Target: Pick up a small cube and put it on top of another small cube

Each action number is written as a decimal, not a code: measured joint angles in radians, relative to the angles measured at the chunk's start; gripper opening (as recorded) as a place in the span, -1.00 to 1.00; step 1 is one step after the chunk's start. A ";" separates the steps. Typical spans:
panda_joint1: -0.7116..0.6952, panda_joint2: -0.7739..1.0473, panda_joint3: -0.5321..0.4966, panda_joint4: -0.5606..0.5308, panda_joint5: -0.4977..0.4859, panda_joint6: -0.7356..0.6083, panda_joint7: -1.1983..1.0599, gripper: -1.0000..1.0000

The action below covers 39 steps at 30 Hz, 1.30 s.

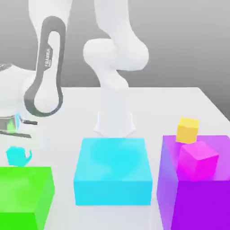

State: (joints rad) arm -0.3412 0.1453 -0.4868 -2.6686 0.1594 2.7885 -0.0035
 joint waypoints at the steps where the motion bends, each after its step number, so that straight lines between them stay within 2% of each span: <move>1: 0.001 0.003 -0.008 0.011 -0.036 -0.011 -0.022 -1.00; 10: -0.015 0.108 -0.039 0.149 -0.320 -0.081 -0.352 -1.00; 18: 0.141 0.174 0.011 0.407 -0.571 -0.266 -0.498 -1.00; 28: 0.435 0.093 0.185 0.619 -0.496 -0.535 -0.200 -1.00; 39: 0.703 0.000 0.400 0.772 -0.307 -0.762 0.141 -1.00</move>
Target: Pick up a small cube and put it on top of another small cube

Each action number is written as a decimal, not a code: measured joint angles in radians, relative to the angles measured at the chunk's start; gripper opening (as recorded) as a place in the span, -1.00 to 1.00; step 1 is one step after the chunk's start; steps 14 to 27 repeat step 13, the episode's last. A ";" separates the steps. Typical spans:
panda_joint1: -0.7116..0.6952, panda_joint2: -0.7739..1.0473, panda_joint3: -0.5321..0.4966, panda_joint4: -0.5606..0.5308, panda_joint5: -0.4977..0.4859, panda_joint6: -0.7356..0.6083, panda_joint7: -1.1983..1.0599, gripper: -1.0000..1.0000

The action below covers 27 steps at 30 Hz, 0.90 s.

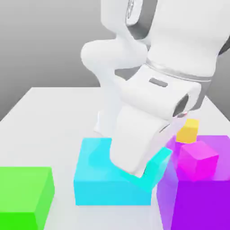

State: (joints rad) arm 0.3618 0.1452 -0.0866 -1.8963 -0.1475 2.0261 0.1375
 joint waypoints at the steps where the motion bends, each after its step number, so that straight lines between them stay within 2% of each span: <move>1: 0.032 -0.008 0.021 0.015 0.021 -0.021 0.033 -1.00; 4: 0.125 -0.037 0.075 0.043 0.118 -0.069 0.156 -1.00; 7: 0.130 -0.017 0.084 -0.018 0.149 0.015 0.190 -1.00; 8: 0.133 -0.006 0.081 -0.042 0.152 0.050 0.192 1.00; 27: 0.133 -0.006 0.081 -0.042 0.152 0.050 0.192 1.00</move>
